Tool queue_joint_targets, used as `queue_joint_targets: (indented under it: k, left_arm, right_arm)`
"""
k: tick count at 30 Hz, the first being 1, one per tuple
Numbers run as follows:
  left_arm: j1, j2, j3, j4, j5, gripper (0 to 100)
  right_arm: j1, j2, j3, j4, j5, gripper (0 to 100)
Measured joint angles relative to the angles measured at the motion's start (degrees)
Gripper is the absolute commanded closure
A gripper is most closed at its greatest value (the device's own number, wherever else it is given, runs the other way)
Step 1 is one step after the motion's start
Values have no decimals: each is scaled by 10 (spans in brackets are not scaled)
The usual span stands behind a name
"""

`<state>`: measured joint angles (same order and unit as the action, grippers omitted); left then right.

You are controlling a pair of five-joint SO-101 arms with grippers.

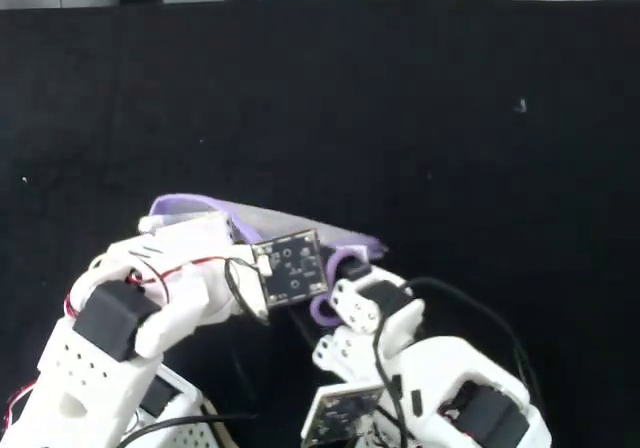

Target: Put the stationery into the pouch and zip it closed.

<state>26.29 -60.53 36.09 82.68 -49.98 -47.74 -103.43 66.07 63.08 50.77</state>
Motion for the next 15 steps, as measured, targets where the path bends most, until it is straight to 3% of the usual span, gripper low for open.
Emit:
queue_joint_targets:
  k: [6, 15]
  left_arm:
    - [-5, -1, 10, -28, 11, 970]
    - [-35, 11, -78, -47, 120, 970]
  right_arm:
    - [18, 0, 3, -29, 1, 988]
    - [98, 0, 18, -130, -84, 988]
